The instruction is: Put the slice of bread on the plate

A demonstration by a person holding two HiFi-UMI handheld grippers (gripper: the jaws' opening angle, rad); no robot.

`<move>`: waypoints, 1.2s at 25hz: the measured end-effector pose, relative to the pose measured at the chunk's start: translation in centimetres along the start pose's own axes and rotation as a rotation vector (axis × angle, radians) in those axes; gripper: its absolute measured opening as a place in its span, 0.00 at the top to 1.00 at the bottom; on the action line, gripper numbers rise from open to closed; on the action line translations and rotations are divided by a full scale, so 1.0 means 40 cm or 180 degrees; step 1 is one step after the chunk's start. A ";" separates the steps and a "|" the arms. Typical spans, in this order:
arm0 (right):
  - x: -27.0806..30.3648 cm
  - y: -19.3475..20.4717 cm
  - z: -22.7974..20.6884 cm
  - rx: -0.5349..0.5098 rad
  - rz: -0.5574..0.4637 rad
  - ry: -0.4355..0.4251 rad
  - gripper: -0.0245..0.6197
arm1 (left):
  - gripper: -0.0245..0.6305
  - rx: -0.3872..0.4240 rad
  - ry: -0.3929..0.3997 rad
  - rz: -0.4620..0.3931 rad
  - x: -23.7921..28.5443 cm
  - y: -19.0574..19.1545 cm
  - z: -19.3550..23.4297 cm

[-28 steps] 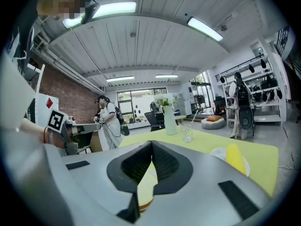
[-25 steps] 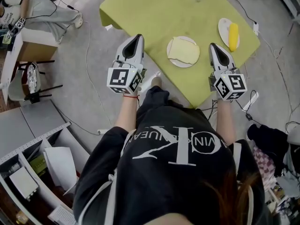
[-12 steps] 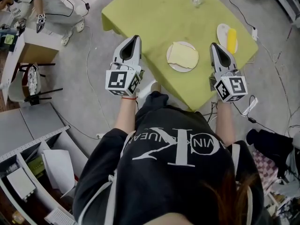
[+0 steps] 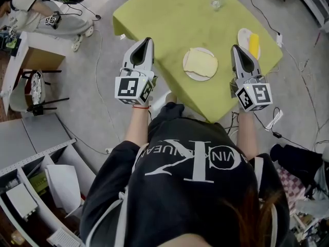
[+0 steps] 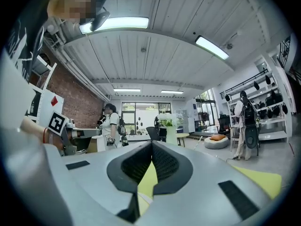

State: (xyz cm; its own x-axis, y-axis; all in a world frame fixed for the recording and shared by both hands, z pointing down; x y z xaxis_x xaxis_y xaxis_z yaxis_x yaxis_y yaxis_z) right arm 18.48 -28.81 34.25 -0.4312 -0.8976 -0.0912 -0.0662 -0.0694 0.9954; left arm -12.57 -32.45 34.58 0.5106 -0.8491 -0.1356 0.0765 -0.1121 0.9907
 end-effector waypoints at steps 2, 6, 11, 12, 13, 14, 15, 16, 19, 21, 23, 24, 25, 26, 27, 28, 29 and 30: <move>0.002 -0.003 0.001 -0.0029 -0.0015 -0.0029 0.96 | 0.95 0.0004 -0.0008 -0.0012 -0.001 -0.002 0.002; 0.007 -0.019 0.006 -0.0053 -0.0060 -0.0056 0.96 | 0.95 0.0015 -0.0020 -0.0036 -0.003 -0.017 0.005; 0.011 -0.026 0.009 -0.0065 -0.0101 -0.0079 0.96 | 0.95 0.0032 -0.0024 -0.0045 -0.002 -0.023 0.003; 0.011 -0.024 0.010 -0.0055 -0.0109 -0.0071 0.96 | 0.95 0.0036 -0.0025 -0.0041 -0.003 -0.021 0.004; 0.012 -0.023 0.012 -0.0043 -0.0116 -0.0059 0.96 | 0.95 0.0039 -0.0028 -0.0037 -0.004 -0.020 0.006; 0.013 -0.023 0.013 -0.0034 -0.0121 -0.0050 0.96 | 0.95 0.0042 -0.0030 -0.0035 -0.006 -0.019 0.007; 0.014 -0.023 0.014 -0.0031 -0.0123 -0.0046 0.96 | 0.95 0.0042 -0.0033 -0.0033 -0.007 -0.019 0.009; 0.015 -0.024 0.015 -0.0030 -0.0123 -0.0047 0.96 | 0.95 0.0041 -0.0036 -0.0032 -0.009 -0.019 0.010; 0.018 -0.027 0.015 -0.0029 -0.0129 -0.0053 0.96 | 0.95 0.0036 -0.0046 -0.0028 -0.010 -0.020 0.013; 0.018 -0.029 0.015 -0.0029 -0.0131 -0.0054 0.96 | 0.95 0.0035 -0.0047 -0.0024 -0.011 -0.021 0.013; 0.016 -0.030 0.017 -0.0032 -0.0130 -0.0054 0.96 | 0.95 0.0034 -0.0049 -0.0020 -0.014 -0.021 0.012; 0.015 -0.029 0.018 -0.0035 -0.0129 -0.0059 0.96 | 0.95 0.0033 -0.0050 -0.0017 -0.016 -0.021 0.012; 0.015 -0.028 0.019 -0.0043 -0.0126 -0.0070 0.96 | 0.95 0.0031 -0.0054 -0.0014 -0.018 -0.020 0.012; 0.015 -0.027 0.019 -0.0054 -0.0121 -0.0084 0.96 | 0.95 0.0029 -0.0060 -0.0012 -0.019 -0.019 0.013; 0.016 -0.026 0.020 -0.0063 -0.0115 -0.0096 0.96 | 0.95 0.0027 -0.0068 -0.0010 -0.021 -0.018 0.014; 0.017 -0.025 0.020 -0.0069 -0.0108 -0.0106 0.96 | 0.95 0.0027 -0.0076 -0.0009 -0.022 -0.017 0.015; 0.017 -0.023 0.020 -0.0070 -0.0102 -0.0108 0.96 | 0.95 0.0026 -0.0082 -0.0005 -0.024 -0.015 0.016; 0.018 -0.021 0.021 -0.0068 -0.0096 -0.0107 0.96 | 0.95 0.0024 -0.0087 0.0000 -0.025 -0.014 0.018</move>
State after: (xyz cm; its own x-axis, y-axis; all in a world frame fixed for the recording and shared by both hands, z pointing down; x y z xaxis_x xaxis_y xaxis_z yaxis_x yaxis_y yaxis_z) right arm 17.49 -29.02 33.31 -0.4593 -0.8799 -0.1220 -0.0606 -0.1059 0.9925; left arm -13.73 -31.89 34.19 0.4869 -0.8629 -0.1355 0.0701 -0.1160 0.9908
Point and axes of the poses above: the fingertips, and each gripper's own axes: x forward along the fingers, z to its left, y out of its underside, the point moved 6 cm from there along -x, backward along the fingers, and after that the axes turned 5 degrees about -z, right-handed, at the moved point
